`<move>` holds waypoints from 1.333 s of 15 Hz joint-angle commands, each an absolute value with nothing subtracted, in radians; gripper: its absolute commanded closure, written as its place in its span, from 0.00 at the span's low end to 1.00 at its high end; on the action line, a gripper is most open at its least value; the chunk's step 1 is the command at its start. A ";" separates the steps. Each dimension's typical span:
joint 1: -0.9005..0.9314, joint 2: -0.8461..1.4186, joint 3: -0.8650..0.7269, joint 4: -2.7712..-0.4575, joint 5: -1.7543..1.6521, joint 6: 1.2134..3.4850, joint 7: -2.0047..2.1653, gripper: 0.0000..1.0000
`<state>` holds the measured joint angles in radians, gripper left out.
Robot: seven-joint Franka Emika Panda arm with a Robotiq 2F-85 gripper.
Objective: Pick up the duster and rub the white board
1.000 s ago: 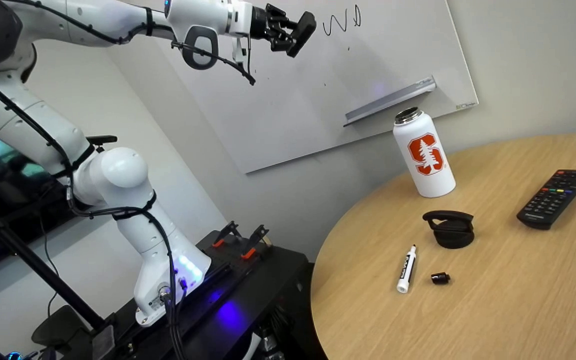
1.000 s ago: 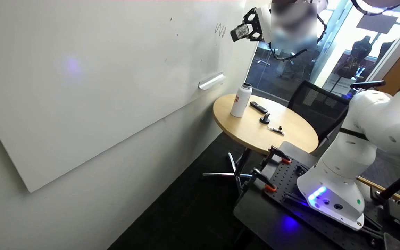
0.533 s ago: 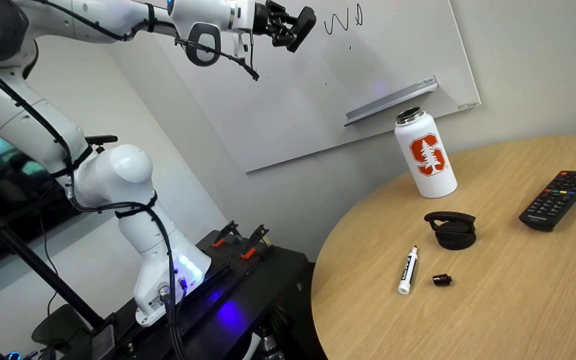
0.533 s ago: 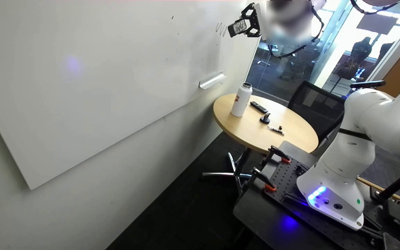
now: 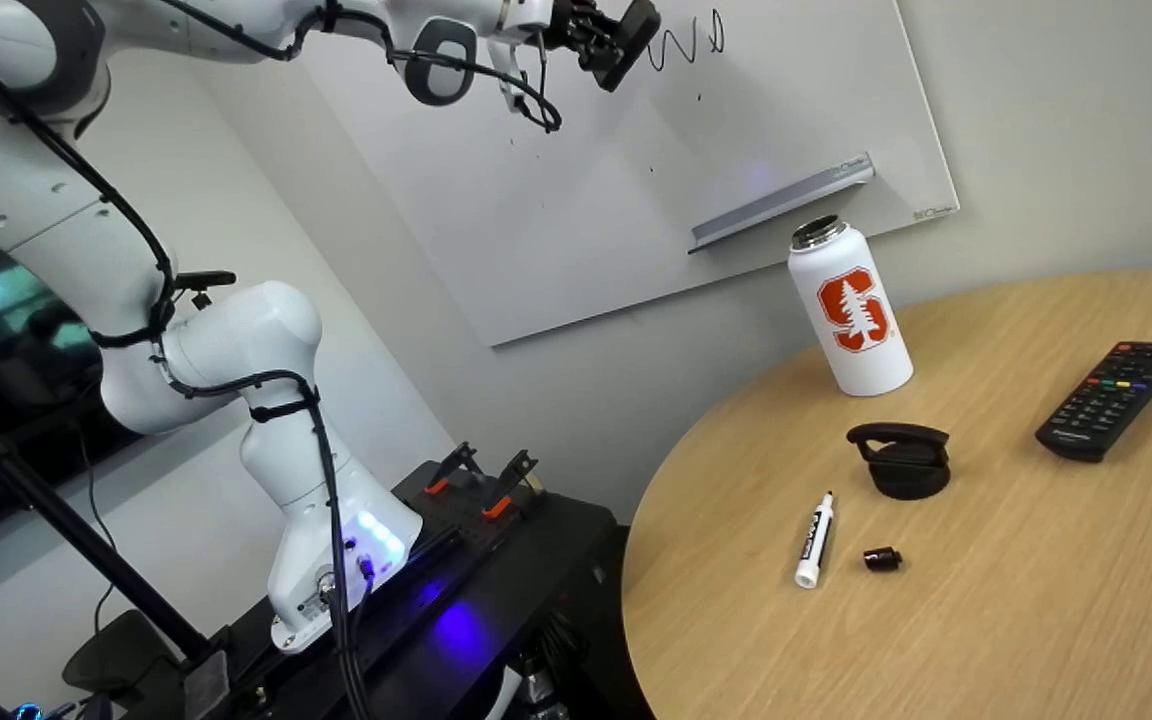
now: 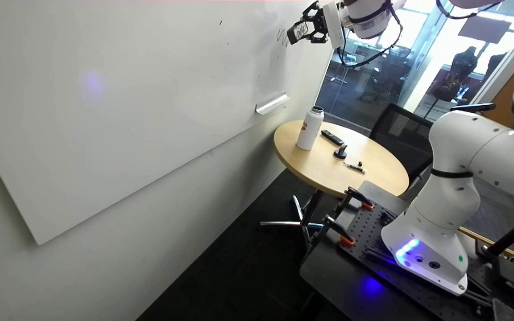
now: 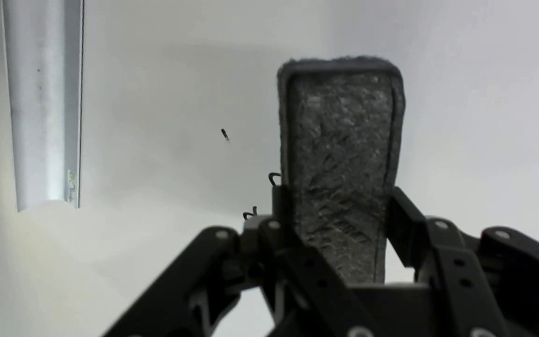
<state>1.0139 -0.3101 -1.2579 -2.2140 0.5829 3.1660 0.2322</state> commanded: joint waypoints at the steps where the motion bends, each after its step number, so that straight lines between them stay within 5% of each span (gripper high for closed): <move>1: 1.057 -0.312 -1.304 -2.204 0.578 3.161 0.217 0.48; 5: 1.086 -0.315 -1.334 -2.194 0.569 3.157 0.213 0.48; 6: 1.087 -0.315 -1.334 -2.194 0.569 3.157 0.213 0.73; 14: 1.370 -0.663 -1.553 -2.118 0.232 3.220 -0.078 0.73; 20: 1.458 -0.880 -1.576 -2.033 -0.025 3.201 -0.221 0.73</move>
<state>1.3904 -0.7700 -1.5712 -2.0956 0.0521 3.2027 -0.1338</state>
